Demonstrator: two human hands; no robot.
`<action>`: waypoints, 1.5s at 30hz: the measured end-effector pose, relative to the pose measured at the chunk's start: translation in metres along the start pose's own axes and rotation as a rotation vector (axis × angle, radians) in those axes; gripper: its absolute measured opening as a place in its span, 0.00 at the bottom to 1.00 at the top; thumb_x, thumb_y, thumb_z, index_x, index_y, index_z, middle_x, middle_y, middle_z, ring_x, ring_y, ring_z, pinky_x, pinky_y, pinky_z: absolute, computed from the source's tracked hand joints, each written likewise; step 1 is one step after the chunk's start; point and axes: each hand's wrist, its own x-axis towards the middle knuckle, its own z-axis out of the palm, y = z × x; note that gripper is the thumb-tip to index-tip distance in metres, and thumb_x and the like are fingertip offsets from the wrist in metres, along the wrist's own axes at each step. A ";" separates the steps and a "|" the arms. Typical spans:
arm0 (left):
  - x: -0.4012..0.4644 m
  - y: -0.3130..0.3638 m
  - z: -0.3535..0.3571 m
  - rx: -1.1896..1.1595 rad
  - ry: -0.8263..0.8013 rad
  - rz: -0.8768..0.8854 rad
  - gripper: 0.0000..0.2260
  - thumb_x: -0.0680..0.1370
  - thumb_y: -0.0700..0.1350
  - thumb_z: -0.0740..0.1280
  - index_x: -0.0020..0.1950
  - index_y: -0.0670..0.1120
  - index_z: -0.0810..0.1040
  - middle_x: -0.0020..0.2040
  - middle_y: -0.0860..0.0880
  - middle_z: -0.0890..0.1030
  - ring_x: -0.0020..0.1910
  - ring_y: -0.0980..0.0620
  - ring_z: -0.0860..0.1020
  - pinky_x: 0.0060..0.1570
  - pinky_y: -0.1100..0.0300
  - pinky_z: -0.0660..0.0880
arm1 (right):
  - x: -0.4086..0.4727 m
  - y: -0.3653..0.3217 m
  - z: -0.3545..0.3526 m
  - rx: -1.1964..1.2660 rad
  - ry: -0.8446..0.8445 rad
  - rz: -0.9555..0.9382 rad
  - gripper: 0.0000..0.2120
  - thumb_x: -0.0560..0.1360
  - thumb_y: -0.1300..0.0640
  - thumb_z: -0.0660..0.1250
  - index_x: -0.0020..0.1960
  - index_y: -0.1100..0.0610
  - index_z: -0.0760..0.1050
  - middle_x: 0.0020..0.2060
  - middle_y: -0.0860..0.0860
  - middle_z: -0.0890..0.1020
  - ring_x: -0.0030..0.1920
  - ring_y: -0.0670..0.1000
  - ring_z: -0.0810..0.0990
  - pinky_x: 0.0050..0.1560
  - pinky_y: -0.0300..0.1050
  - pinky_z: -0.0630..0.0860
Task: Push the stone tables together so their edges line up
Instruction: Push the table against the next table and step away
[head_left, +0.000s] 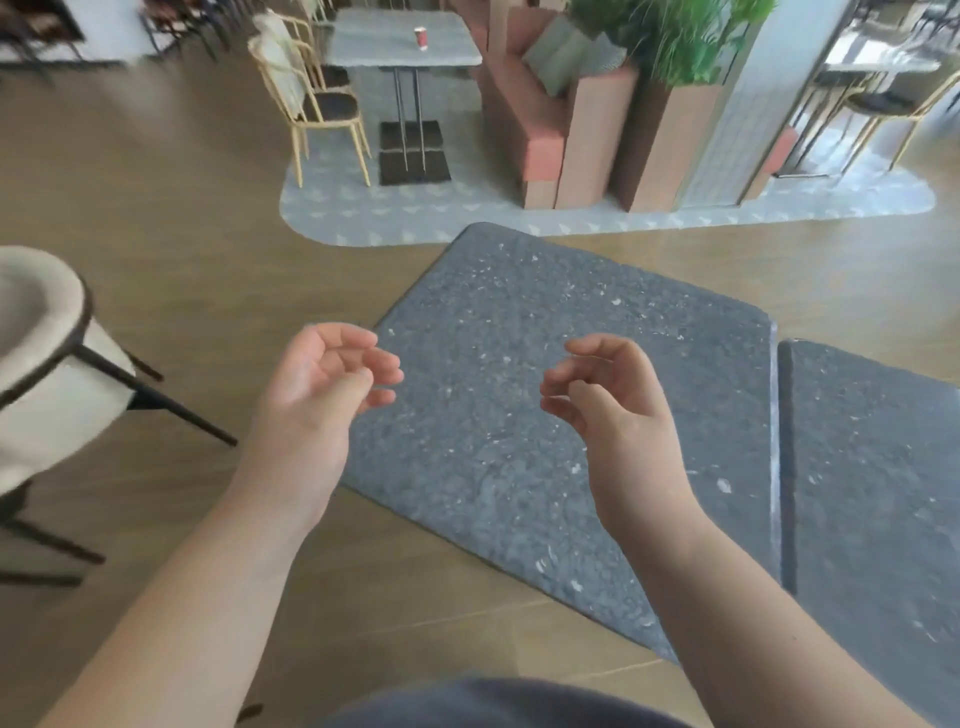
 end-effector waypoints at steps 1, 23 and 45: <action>0.001 0.002 -0.026 0.011 0.035 0.001 0.11 0.74 0.38 0.61 0.53 0.47 0.78 0.44 0.50 0.84 0.48 0.49 0.83 0.52 0.51 0.78 | 0.000 0.006 0.024 0.007 -0.031 0.001 0.16 0.70 0.66 0.56 0.54 0.56 0.74 0.40 0.47 0.81 0.44 0.49 0.80 0.52 0.47 0.79; 0.125 -0.019 -0.298 0.182 0.481 -0.059 0.12 0.74 0.38 0.61 0.53 0.49 0.79 0.46 0.49 0.85 0.49 0.48 0.84 0.54 0.50 0.81 | 0.129 0.109 0.351 0.052 -0.501 0.110 0.16 0.74 0.69 0.56 0.57 0.57 0.73 0.42 0.47 0.81 0.45 0.48 0.80 0.56 0.49 0.79; 0.483 -0.082 -0.424 0.211 0.130 -0.121 0.12 0.77 0.36 0.60 0.57 0.46 0.77 0.47 0.49 0.84 0.51 0.48 0.83 0.54 0.53 0.81 | 0.374 0.205 0.527 -0.069 -0.139 0.185 0.19 0.76 0.76 0.54 0.57 0.57 0.73 0.41 0.45 0.81 0.44 0.47 0.80 0.52 0.41 0.79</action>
